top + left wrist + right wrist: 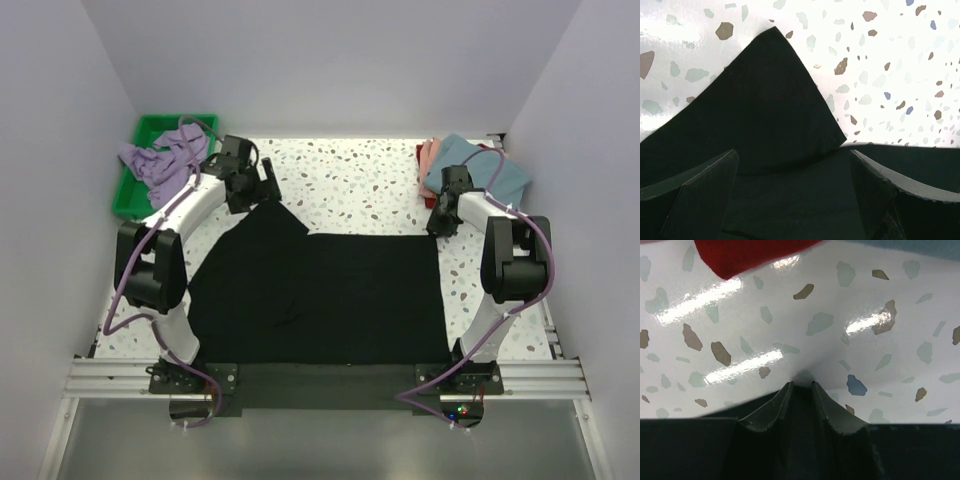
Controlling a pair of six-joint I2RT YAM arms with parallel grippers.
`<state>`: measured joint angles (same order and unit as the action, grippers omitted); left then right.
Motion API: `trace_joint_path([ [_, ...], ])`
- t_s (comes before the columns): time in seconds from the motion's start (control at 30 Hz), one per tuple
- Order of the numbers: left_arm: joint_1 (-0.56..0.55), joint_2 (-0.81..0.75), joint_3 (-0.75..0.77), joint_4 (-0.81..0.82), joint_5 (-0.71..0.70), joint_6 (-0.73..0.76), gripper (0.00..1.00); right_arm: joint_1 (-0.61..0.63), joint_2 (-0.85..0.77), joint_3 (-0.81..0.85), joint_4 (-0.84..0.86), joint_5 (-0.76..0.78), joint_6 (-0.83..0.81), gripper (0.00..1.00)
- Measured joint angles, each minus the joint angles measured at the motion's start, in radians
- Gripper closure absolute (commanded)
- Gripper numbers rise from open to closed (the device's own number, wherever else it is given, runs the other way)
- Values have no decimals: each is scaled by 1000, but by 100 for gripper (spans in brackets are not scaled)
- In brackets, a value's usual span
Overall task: Fold and stack the t-shirts
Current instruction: Fold the tshirt
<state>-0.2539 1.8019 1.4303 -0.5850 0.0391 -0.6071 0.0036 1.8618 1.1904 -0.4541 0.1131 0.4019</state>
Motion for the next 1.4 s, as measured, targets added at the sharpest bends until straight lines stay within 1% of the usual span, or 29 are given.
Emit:
trace_joint_path([
  [0.07, 0, 14, 12, 1, 0, 3, 8, 0, 0, -2, 7, -2, 1, 83],
  [0.1, 1, 28, 23, 1, -2, 4, 11, 0, 0, -2, 10, -3, 1, 85],
  [0.13, 1, 43, 35, 2, -5, 8, 12, 1, 0, -2, 11, -4, 2, 90],
  [0.23, 1, 101, 76, 5, -26, 21, 19, 2, 0, -2, 14, -7, 4, 94],
  [0.27, 2, 122, 90, 8, -37, 25, 22, 2, 0, -2, 14, -8, 5, 94],
  [0.3, 3, 148, 105, 10, -49, 27, 27, 2, 0, -2, 13, -8, 5, 94],
  [0.33, 4, 166, 117, 11, -57, 27, 29, 2, 0, -2, 13, -8, 5, 94],
  [0.37, 5, 187, 130, 14, -66, 29, 33, 2, 0, -2, 13, -8, 5, 94],
  [0.47, 12, 251, 170, 23, -84, 34, 41, 2, -2, -5, 14, -8, 5, 94],
  [0.53, 16, 288, 192, 34, -93, 37, 44, 2, -4, -8, 16, -8, 5, 94],
  [0.57, 18, 302, 199, 43, -97, 41, 48, 2, -6, -10, 18, -8, 5, 94],
  [0.8, 25, 393, 260, 84, -99, 45, 54, 2, -13, -19, 18, -10, 5, 95],
  [0.9, 25, 420, 279, 95, -98, 47, 58, 2, -13, -19, 18, -14, 4, 95],
  [1.23, 27, 444, 307, 105, -116, 51, 66, 1, -13, -19, 13, -26, 1, 95],
  [1.27, 27, 446, 308, 106, -117, 51, 71, 1, -13, -19, 13, -26, 1, 95],
  [1.4, 29, 453, 315, 106, -122, 52, 77, 1, -13, -19, 13, -27, 1, 95],
])
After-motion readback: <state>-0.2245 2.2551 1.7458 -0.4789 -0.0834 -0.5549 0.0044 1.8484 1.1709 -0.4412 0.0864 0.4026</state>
